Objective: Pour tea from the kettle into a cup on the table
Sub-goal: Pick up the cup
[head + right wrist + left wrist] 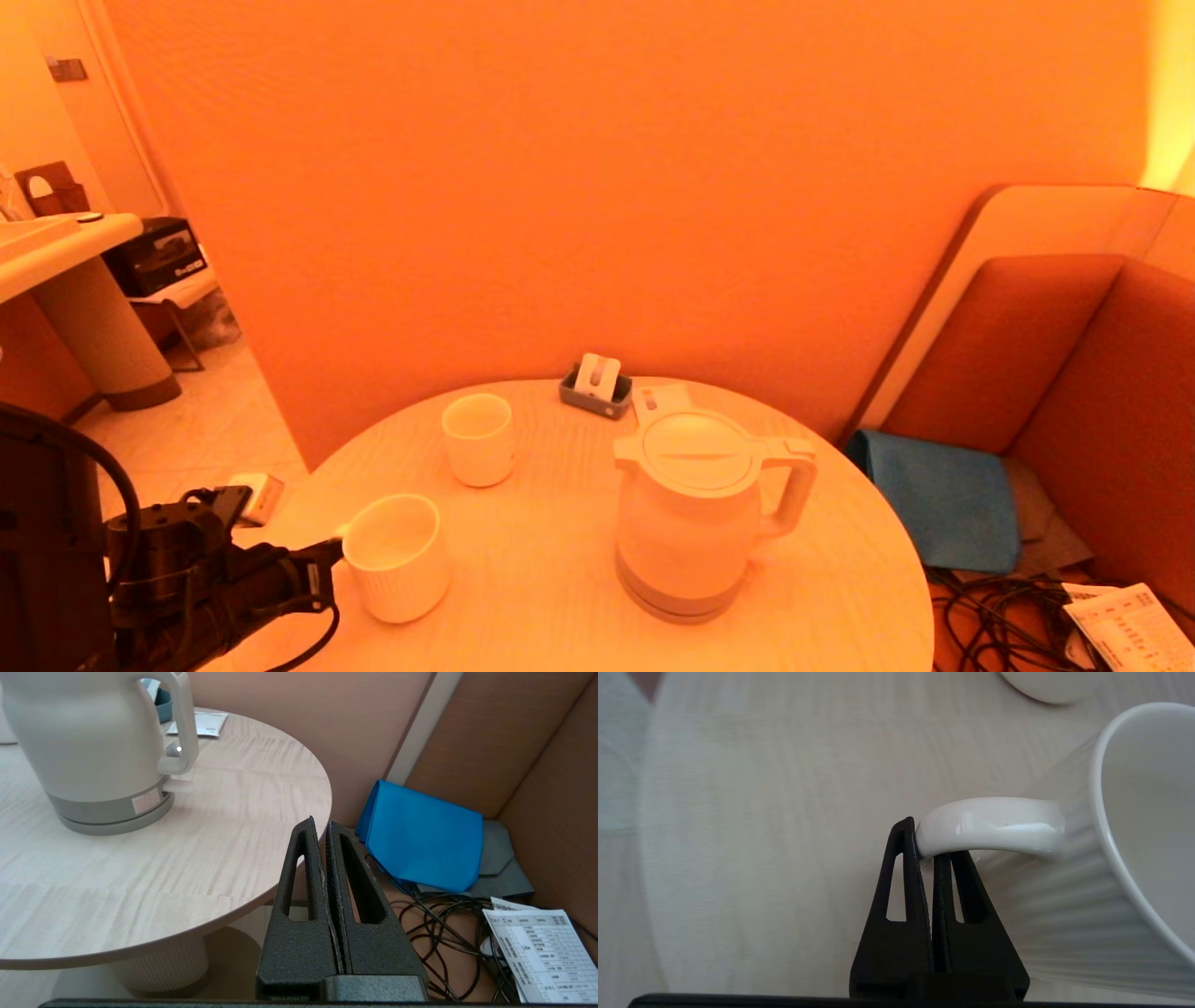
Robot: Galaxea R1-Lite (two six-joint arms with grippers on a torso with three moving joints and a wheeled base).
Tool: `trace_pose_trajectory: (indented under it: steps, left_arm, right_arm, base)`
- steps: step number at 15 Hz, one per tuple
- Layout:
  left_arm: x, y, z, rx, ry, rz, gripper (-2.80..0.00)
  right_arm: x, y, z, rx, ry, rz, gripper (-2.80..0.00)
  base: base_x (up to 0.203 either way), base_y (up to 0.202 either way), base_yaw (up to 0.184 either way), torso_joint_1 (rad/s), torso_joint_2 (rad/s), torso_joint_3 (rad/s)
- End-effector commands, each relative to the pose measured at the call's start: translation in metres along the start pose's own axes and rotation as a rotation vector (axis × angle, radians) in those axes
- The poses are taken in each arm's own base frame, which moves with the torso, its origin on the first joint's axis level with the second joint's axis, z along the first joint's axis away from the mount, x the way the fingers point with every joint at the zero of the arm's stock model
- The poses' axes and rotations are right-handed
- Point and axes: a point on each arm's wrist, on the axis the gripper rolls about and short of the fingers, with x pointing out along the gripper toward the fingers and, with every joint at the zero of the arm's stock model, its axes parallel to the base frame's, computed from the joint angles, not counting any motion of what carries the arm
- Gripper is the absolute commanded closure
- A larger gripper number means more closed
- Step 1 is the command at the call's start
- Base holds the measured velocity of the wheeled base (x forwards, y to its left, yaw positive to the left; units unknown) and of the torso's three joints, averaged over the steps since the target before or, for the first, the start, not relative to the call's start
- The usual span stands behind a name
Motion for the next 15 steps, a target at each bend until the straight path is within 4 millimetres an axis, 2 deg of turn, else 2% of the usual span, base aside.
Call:
trace_pose_trajectory:
  steps: [1, 5, 15]
  left_arm:
    - [0.0025, 0.0012, 0.0051, -0.007, -0.051, 0.028, 0.00]
    - [0.0082, 0.0039, 0.0060, -0.028, -0.065, 0.086, 0.00]
    - [0.0103, 0.0014, 0.0050, -0.011, -0.059, 0.077, 0.00]
  right_arm:
    - [0.0000, 0.0000, 0.0000, -0.001, 0.000, 0.000, 0.00]
    - [0.0000, 0.0000, 0.0000, -0.001, 0.000, 0.000, 0.00]
    - [0.0000, 0.0000, 0.0000, -0.001, 0.000, 0.000, 0.00]
  base:
    - [0.000, 0.000, 0.000, 0.000, 0.00, 0.000]
    - [0.000, 0.000, 0.000, 0.000, 0.00, 0.000]
    - [0.000, 0.000, 0.000, 0.000, 0.00, 0.000]
